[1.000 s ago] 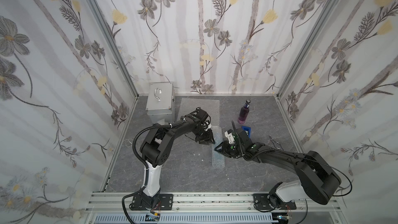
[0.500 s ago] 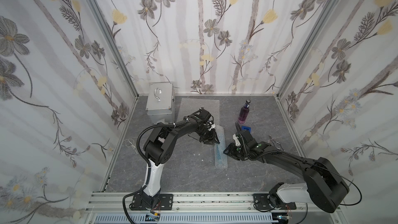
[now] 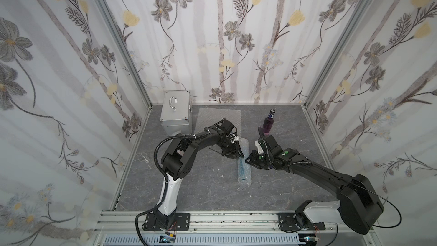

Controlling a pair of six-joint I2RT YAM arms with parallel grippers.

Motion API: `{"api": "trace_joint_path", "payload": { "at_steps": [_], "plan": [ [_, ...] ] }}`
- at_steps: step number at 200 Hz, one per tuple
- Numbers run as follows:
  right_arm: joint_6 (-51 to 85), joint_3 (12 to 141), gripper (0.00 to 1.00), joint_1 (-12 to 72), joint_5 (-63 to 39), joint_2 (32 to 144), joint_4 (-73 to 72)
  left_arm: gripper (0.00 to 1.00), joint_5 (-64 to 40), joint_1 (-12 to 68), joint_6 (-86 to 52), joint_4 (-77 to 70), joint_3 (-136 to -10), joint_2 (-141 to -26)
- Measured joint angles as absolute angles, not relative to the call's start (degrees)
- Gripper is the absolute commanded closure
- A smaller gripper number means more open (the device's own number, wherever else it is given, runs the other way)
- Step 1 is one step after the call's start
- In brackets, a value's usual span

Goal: Wrap wine bottles in bubble wrap
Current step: Wrap the wine bottle in bubble wrap.

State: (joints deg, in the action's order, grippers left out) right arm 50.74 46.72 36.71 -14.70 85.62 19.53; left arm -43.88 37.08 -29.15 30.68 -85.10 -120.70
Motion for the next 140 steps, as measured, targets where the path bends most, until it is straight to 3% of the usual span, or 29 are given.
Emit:
{"api": "trace_joint_path", "payload": {
  "at_steps": [109,140],
  "plan": [
    [50.83,47.75,0.78,38.76,-16.56,94.15,14.90,0.67,-43.77,37.45,-29.54,31.81,-86.67,-121.64],
    [49.80,47.59,0.74,34.92,-17.30,88.36,17.41,0.68,-43.97,37.52,-29.56,31.68,-86.72,-121.80]
  ]
}}
